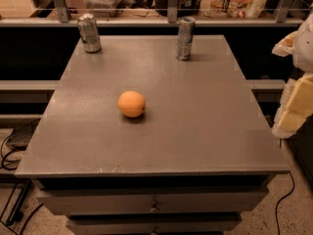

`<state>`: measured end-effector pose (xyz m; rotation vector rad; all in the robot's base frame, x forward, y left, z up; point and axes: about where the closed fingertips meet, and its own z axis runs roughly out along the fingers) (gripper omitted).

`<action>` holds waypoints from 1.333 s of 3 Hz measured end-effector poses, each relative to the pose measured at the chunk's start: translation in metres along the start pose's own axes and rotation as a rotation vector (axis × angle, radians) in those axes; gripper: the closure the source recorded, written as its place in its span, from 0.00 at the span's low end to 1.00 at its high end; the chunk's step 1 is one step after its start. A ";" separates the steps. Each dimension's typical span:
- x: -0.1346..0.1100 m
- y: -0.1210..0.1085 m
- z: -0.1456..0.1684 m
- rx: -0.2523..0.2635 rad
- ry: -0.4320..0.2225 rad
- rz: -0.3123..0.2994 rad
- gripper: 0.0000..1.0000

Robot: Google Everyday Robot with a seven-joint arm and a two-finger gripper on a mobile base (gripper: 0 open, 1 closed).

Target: Move orange near 7up can

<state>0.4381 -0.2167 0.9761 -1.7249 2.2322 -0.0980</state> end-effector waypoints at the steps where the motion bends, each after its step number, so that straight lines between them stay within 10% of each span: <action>1: 0.000 0.000 0.000 0.000 0.000 0.000 0.00; 3: -0.011 -0.001 0.007 -0.026 -0.066 -0.013 0.00; 4: -0.042 -0.001 0.025 -0.085 -0.228 -0.049 0.00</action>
Offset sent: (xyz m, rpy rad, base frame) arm 0.0151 0.0348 -0.0150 0.1999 0.0390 0.1116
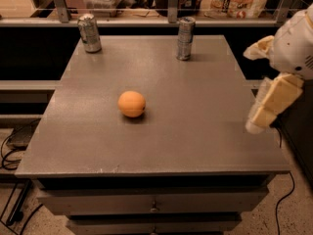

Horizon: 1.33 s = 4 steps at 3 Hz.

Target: Move orange near 7up can

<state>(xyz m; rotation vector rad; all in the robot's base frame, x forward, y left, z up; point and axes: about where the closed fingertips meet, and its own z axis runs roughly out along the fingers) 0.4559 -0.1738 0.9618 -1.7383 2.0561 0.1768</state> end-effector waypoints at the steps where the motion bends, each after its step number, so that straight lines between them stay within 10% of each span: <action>1: -0.041 -0.001 0.023 -0.057 -0.173 -0.038 0.00; 4: -0.093 -0.007 0.055 -0.073 -0.334 -0.002 0.00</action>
Offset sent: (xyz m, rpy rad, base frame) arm 0.0405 0.1385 -0.0070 0.4426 0.0288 0.0941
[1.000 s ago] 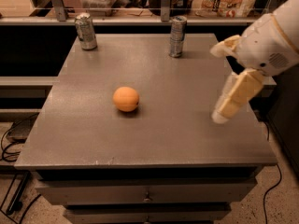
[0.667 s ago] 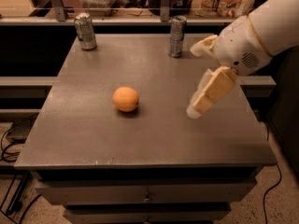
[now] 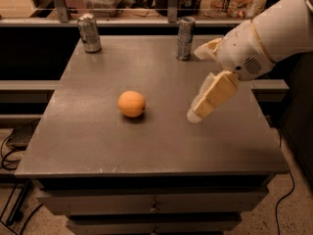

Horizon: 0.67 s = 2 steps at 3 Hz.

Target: Move orange near 7up can

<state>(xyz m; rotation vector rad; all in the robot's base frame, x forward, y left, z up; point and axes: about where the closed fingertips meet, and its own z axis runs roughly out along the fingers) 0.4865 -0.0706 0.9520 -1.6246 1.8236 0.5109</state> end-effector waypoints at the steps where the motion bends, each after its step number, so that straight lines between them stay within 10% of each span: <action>1: -0.011 -0.009 0.032 -0.011 -0.053 0.008 0.00; 2: -0.022 -0.017 0.070 -0.025 -0.101 0.013 0.00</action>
Offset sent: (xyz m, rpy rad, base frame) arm 0.0549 0.0958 -0.0587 0.1686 0.0186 0.0244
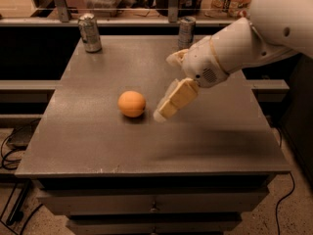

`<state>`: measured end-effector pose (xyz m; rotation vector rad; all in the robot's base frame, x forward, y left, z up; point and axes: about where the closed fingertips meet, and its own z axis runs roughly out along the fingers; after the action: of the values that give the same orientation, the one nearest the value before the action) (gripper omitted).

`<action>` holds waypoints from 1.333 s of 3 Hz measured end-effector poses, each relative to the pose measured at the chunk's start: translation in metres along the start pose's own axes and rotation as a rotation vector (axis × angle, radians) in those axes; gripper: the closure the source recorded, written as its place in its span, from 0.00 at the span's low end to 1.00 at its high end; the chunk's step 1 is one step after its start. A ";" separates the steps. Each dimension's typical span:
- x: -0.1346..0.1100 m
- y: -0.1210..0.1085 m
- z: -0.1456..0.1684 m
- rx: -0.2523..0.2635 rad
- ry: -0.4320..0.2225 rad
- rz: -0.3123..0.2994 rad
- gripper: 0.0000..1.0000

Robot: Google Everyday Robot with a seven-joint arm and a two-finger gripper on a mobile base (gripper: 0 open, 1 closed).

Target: Move orange near 7up can

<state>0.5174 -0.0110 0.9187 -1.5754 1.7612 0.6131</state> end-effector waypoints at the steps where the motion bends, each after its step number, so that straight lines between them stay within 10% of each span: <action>1: -0.007 -0.005 0.040 -0.024 -0.034 0.000 0.00; 3: -0.011 -0.008 0.105 -0.082 -0.065 0.017 0.00; 4: -0.007 -0.008 0.118 -0.083 -0.080 0.043 0.16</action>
Offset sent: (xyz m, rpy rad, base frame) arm 0.0359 0.0922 -0.0692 0.0859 0.0596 0.0537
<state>0.5470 0.0792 0.8470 -1.5491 1.7341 0.7685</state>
